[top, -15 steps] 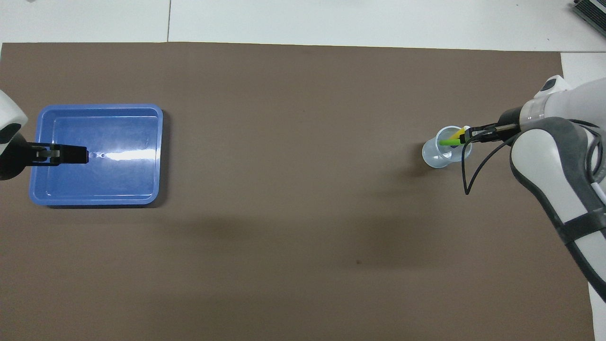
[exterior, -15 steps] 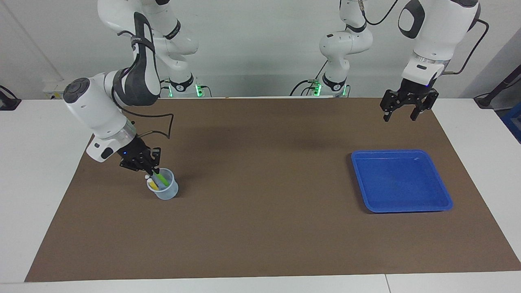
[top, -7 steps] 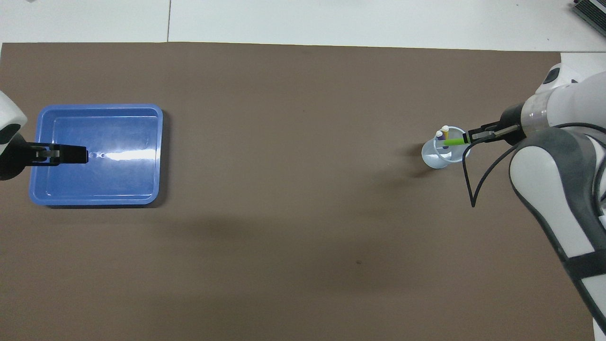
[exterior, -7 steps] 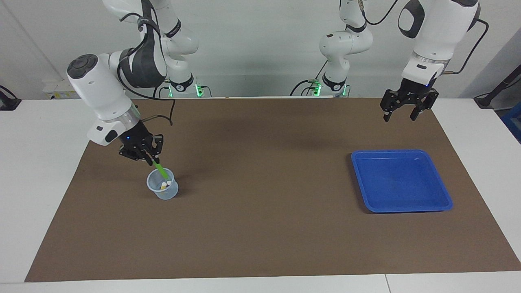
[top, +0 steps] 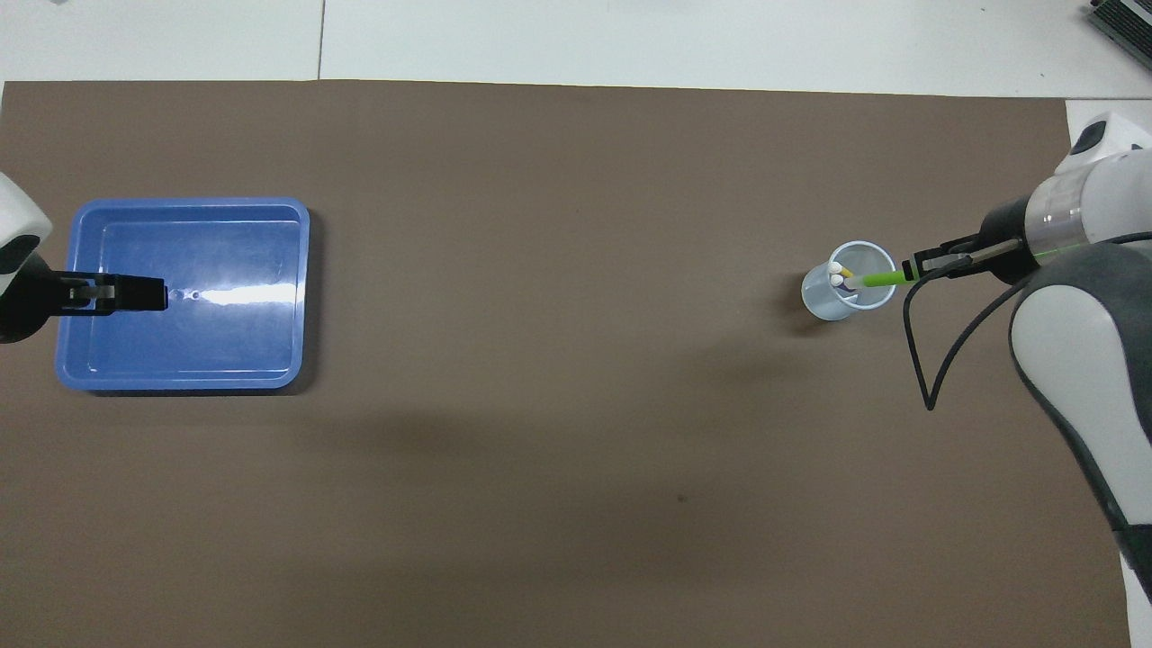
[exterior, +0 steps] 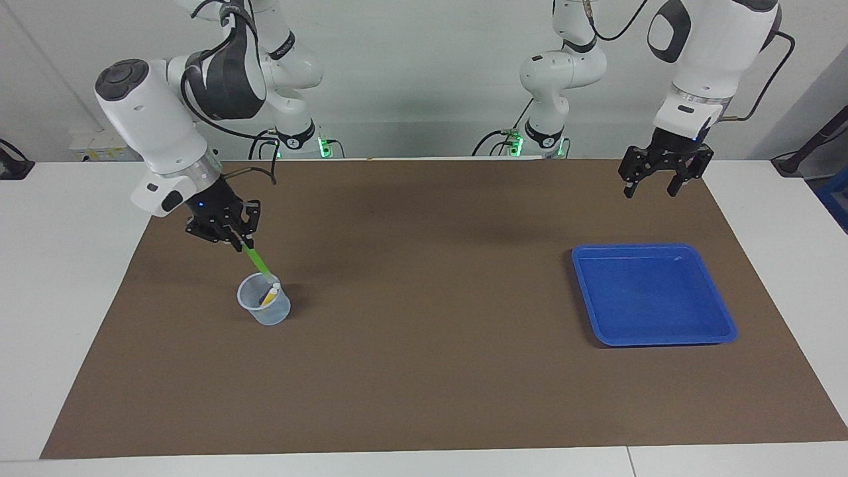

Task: Right arm passes pens to left for tray arrangement
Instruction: 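Lift the green pen out of the cup with the right gripper, then carry the green pen toward the left gripper while the left gripper opens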

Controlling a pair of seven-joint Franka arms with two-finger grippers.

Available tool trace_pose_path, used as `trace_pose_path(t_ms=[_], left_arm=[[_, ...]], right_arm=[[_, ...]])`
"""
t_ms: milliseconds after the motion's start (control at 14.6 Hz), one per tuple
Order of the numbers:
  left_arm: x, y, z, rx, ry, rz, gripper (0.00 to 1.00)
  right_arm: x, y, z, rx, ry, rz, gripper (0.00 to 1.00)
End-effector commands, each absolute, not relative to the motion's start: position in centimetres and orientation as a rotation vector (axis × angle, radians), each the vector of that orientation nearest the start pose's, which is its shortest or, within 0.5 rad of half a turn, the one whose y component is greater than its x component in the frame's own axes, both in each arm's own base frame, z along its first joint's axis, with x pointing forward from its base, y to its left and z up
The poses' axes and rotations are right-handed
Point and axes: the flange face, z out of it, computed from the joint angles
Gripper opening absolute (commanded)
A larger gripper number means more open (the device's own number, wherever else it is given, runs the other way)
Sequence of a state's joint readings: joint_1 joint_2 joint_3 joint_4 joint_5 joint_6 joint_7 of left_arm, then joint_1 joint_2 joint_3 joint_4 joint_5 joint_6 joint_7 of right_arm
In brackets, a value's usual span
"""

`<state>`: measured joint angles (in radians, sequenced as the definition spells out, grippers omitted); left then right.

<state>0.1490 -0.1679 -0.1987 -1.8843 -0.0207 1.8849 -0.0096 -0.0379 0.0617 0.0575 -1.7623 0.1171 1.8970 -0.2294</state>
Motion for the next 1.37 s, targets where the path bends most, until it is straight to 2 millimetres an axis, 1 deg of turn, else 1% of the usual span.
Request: trace_pose_path(t_ms=[0, 205, 342, 411, 547, 616, 684, 753, 821, 890, 1095, 1163, 1232, 1300], left_arm=[[51.4, -3.9, 58.9, -3.120, -0.089, -0.213, 0.85], [51.1, -4.2, 58.9, -3.130, -0.214, -0.176, 0.84], [50.7, -4.8, 58.7, -3.152, -0.342, -0.119, 0.83], [50.3, -5.1, 58.5, -3.177, -0.467, -0.067, 0.82], [49.8, -5.8, 58.3, -3.195, -0.748, 0.046, 0.81], [49.6, -6.2, 58.3, -3.198, -0.842, 0.090, 0.81], [49.5, -6.4, 58.1, -3.207, -0.900, 0.130, 0.80], [49.4, -6.6, 57.9, -3.219, -0.931, 0.167, 0.77], [49.4, -6.8, 57.6, -3.223, -0.989, 0.219, 0.76], [49.4, -7.2, 57.2, -3.208, -1.099, 0.280, 0.76], [49.7, -8.8, 56.8, -3.103, -1.607, 0.528, 0.76], [49.9, -9.0, 56.6, -3.064, -1.704, 0.579, 0.76], [50.0, -9.2, 56.8, -3.050, -1.757, 0.611, 0.75], [50.1, -9.4, 56.9, -3.050, -1.789, 0.638, 0.67]], right_arm=[[58.5, 5.2, 55.0, -3.023, -0.294, -0.150, 0.00], [58.1, 10.9, 56.4, -3.015, -0.166, -0.178, 0.00], [58.2, 13.1, 56.9, -2.988, -0.085, -0.224, 0.00], [58.3, 13.8, 57.0, -2.972, -0.059, -0.248, 0.00], [58.5, 14.3, 57.1, -2.955, -0.012, -0.280, 0.00], [58.6, 14.5, 57.0, -2.948, 0.000, -0.286, 0.00], [58.6, 14.4, 56.9, -2.924, 0.022, -0.281, 0.00], [58.7, 14.6, 57.0, -2.898, 0.041, -0.287, 0.00], [58.9, 14.6, 57.2, -2.876, 0.075, -0.304, 0.00], [59.0, 14.9, 57.2, -2.855, 0.118, -0.316, 0.00], [59.7, 15.1, 57.7, -2.765, 0.237, -0.354, 0.00], [59.8, 15.1, 57.8, -2.741, 0.264, -0.358, 0.00], [60.0, 15.1, 57.9, -2.719, 0.293, -0.372, 0.00], [60.1, 15.2, 58.1, -2.703, 0.321, -0.382, 0.00]])
